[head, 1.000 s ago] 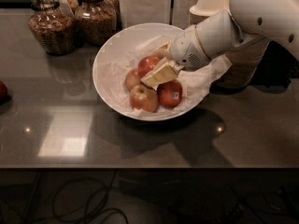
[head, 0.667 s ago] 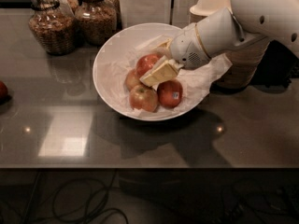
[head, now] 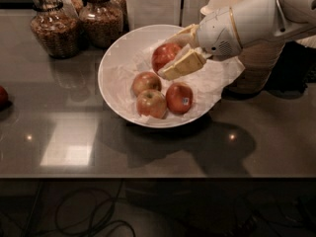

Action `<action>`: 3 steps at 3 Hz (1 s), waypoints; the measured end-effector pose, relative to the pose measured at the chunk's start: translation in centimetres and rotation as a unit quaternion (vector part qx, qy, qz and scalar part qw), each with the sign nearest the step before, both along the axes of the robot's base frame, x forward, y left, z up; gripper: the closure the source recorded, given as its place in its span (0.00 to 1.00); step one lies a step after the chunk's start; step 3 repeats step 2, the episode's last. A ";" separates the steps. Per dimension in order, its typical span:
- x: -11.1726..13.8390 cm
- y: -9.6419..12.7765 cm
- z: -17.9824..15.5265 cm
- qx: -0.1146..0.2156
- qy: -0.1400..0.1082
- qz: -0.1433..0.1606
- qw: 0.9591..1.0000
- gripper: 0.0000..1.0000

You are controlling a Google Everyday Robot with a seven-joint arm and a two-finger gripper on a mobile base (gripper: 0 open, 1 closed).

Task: Pick apple from white bowl

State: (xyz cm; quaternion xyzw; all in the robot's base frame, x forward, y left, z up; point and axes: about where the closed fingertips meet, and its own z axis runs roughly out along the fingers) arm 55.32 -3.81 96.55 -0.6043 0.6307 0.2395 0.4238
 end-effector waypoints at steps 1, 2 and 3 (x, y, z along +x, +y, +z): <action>-0.9 -1.6 3.2 0.019 -0.019 0.011 1.000 1.00; -0.9 -1.6 3.2 0.019 -0.019 0.011 1.000 1.00; -0.9 -1.6 3.2 0.019 -0.019 0.011 1.000 1.00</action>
Offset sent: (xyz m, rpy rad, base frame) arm -0.0066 -0.0142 0.0249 0.0310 -0.0299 0.0150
